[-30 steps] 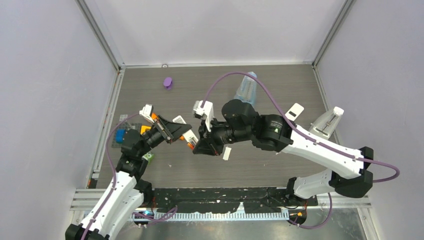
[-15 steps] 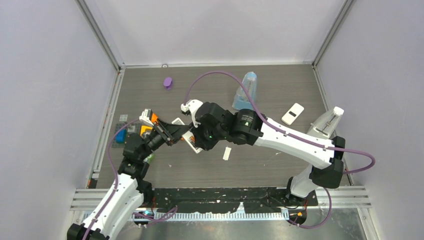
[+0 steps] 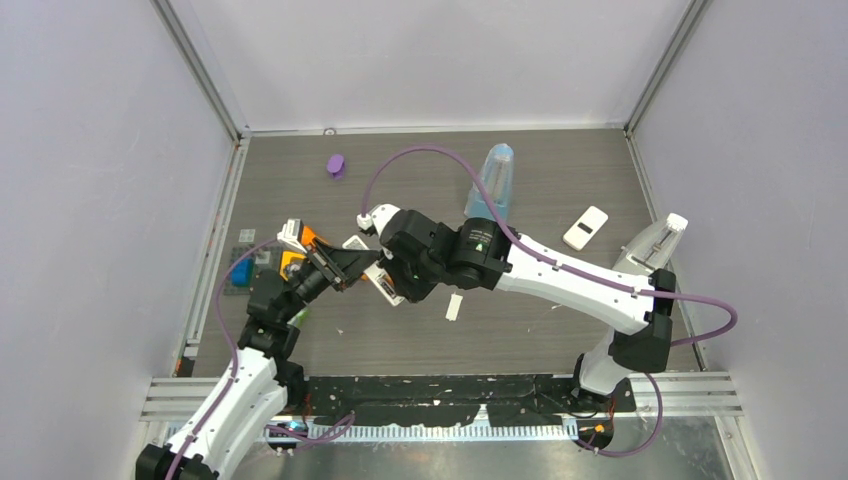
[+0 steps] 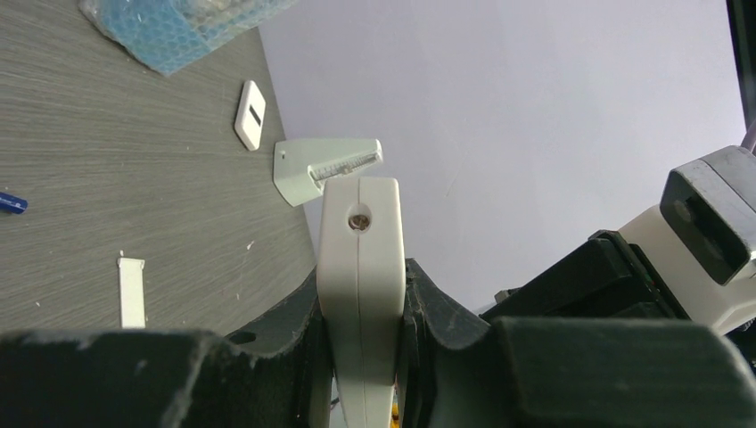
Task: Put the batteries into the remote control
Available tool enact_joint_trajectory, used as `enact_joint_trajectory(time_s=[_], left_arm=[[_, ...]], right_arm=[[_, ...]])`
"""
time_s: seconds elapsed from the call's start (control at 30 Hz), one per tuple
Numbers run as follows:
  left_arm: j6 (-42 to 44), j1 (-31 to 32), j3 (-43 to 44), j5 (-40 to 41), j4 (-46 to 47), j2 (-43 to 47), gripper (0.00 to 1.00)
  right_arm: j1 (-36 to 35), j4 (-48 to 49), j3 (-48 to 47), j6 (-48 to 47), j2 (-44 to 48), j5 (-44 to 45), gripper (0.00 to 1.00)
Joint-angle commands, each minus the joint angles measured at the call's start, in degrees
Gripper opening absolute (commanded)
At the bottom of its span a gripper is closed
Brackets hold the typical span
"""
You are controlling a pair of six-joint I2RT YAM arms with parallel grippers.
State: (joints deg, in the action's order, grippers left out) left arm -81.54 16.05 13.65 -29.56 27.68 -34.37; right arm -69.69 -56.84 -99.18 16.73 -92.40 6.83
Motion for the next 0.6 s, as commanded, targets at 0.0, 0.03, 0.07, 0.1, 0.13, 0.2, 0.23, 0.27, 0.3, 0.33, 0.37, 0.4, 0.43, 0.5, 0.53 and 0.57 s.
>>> enact_joint_trajectory(time_s=[0.0,0.03,0.07,0.1,0.13,0.2,0.23,0.27,0.3,0.33,0.37,0.4,0.43,0.5,0.53,0.57], left_arm=[[2.84,0.16,0.29,0.9,4.7,0.78,0.0],[3.07,0.12,0.29,0.93,4.4,0.88,0.0],[3.32,0.12,0.32,0.91,4.39,0.96,0.0],[3.39,0.12,0.36,0.87,4.4,0.94,0.0],[3.4,0.12,0.33,0.83,4.43,0.93,0.0],[3.43,0.12,0.33,0.59,4.49,0.91,0.0],[3.36,0.12,0.35,0.49,4.44,0.89,0.0],[3.32,0.12,0.33,0.43,4.49,0.82,0.0],[3.19,0.12,0.4,0.43,4.46,0.8,0.0],[3.15,0.12,0.41,0.32,4.45,0.84,0.0],[3.02,0.12,0.41,0.3,4.48,0.8,0.0],[2.93,0.12,0.45,0.29,4.44,0.8,0.0],[2.76,0.12,0.57,0.25,4.48,0.77,0.0],[2.51,0.12,0.71,0.15,4.49,0.63,0.0],[2.42,0.12,0.76,0.17,4.46,0.63,0.0],[2.39,0.12,0.76,0.2,4.42,0.58,0.0]], right_arm=[[-0.51,-1.16,-2.75,-0.22,-0.09,1.03,0.14],[-0.59,-1.34,-2.72,-0.3,-0.25,0.97,0.14],[-0.65,-1.48,-2.74,-0.56,-0.64,0.68,0.14],[-0.69,-1.75,-2.76,-0.6,-0.88,0.66,0.15],[-0.7,-1.86,-2.84,-0.64,-1.32,0.75,0.15],[-0.71,-2.0,-2.93,-0.72,-1.83,0.73,0.16],[-0.73,-1.99,-2.94,-0.77,-1.96,0.71,0.17],[-0.72,-1.89,-2.99,-0.85,-2.27,0.72,0.17],[-0.76,-1.77,-3.11,-0.97,-2.59,0.73,0.18],[-0.73,-1.78,-3.34,-0.99,-2.73,0.77,0.18],[-0.72,-1.85,-3.54,-1.09,-3.06,0.91,0.18],[-0.71,-1.86,-3.78,-1.09,-3.23,0.95,0.19],[-0.75,-1.91,-4.06,-1.11,-3.6,1.0,0.2],[-0.73,-2.11,-4.29,-1.12,-3.97,1.3,0.22],[-0.78,-2.25,-4.37,-1.15,-4.08,1.41,0.25],[-0.79,-2.54,-4.54,-1.12,-4.23,1.67,0.26]])
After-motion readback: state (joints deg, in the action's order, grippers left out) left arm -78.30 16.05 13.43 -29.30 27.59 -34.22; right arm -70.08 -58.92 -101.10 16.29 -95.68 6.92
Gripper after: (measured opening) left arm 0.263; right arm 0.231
